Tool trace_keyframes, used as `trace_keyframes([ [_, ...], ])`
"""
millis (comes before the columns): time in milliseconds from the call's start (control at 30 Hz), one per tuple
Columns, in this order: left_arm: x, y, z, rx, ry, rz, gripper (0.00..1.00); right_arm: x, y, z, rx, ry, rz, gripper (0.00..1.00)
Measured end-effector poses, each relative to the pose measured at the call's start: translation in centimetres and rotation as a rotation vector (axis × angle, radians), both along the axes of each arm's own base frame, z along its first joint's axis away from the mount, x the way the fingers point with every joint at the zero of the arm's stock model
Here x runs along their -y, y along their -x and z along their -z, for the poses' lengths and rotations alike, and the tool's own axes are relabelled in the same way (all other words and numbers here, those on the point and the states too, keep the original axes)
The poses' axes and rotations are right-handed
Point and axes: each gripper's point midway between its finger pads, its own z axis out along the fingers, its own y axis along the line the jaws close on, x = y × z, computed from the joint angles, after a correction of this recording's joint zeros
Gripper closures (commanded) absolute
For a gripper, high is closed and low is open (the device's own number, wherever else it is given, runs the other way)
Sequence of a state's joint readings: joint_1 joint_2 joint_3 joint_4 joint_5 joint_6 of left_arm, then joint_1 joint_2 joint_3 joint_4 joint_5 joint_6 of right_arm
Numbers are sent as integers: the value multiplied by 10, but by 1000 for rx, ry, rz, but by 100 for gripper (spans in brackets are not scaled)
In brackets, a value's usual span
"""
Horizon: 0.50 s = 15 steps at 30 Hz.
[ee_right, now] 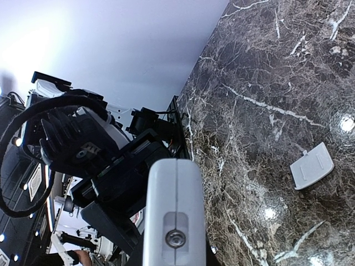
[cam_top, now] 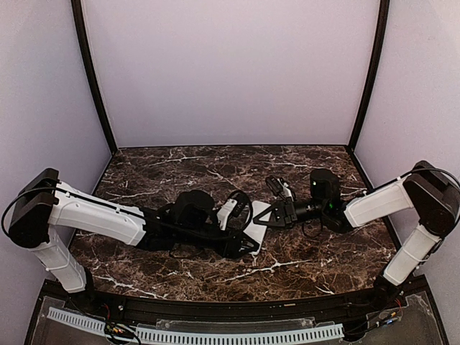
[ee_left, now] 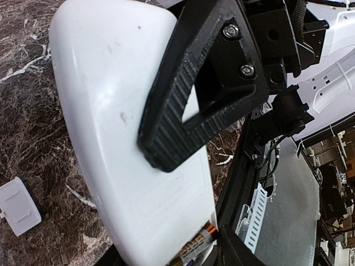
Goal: Load the batteries into the remote control
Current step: Load the battery into the battery compartment.
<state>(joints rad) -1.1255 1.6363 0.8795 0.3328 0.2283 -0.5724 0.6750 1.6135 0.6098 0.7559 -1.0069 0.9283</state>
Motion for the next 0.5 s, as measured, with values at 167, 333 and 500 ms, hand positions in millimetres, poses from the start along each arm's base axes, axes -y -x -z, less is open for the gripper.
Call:
trace_keyframes([
  [167, -1, -2, -1, -15, 17, -2, 71, 0, 0, -2, 7, -6, 1, 100],
  [333, -1, -3, -2, -21, 30, -4, 78, 0, -1, -4, 16, -13, 1, 100],
  [500, -2, -3, -3, -31, 47, -4, 82, 0, -1, -7, 22, -17, 3, 100],
])
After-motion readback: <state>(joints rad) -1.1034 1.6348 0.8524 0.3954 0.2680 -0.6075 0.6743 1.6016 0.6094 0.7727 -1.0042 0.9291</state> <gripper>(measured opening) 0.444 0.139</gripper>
